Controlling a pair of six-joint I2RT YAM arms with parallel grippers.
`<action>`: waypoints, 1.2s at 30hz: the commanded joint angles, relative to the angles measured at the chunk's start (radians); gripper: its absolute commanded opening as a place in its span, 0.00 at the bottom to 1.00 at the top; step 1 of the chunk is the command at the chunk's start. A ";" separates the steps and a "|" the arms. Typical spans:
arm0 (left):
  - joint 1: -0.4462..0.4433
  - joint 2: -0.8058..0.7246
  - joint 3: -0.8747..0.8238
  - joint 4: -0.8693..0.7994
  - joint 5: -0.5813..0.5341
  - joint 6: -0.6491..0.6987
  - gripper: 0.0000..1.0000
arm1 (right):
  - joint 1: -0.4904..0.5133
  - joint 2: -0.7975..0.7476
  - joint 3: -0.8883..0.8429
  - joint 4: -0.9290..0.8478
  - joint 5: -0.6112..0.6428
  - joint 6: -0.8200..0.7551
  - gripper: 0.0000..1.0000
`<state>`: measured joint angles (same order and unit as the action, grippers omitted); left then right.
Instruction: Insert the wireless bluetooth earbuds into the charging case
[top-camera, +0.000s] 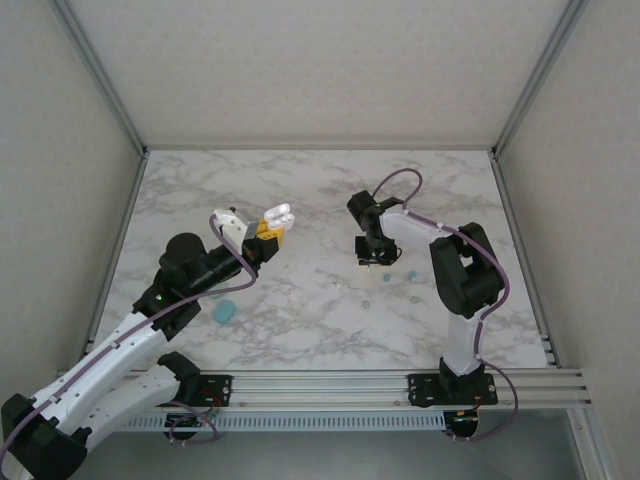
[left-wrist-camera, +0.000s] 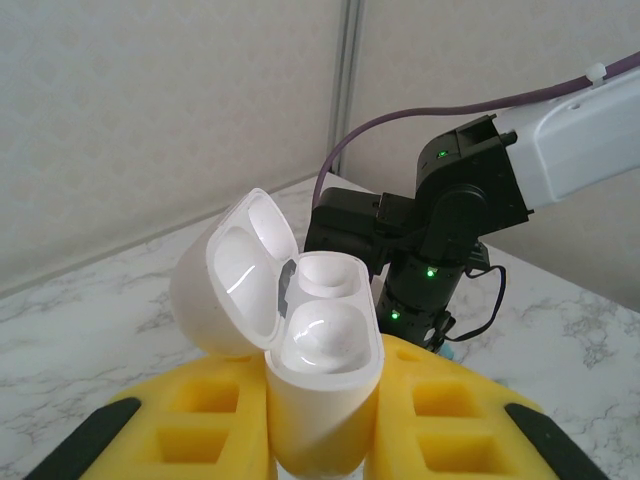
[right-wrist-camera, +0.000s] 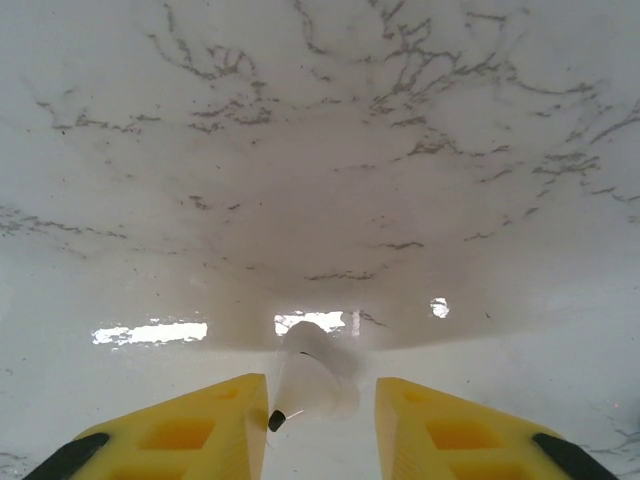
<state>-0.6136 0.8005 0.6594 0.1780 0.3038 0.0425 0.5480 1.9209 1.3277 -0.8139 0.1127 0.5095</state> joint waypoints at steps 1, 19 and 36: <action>-0.006 -0.001 0.032 0.004 -0.011 0.013 0.16 | 0.014 0.012 0.014 -0.031 0.019 0.004 0.35; -0.006 -0.003 0.033 -0.018 -0.016 0.017 0.16 | 0.042 0.002 -0.002 -0.020 0.061 0.006 0.26; -0.006 -0.014 0.033 -0.018 -0.021 0.000 0.17 | 0.030 -0.071 -0.164 0.326 -0.472 -0.090 0.26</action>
<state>-0.6136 0.8040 0.6601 0.1520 0.2962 0.0490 0.5804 1.8362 1.1858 -0.5770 -0.2111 0.4461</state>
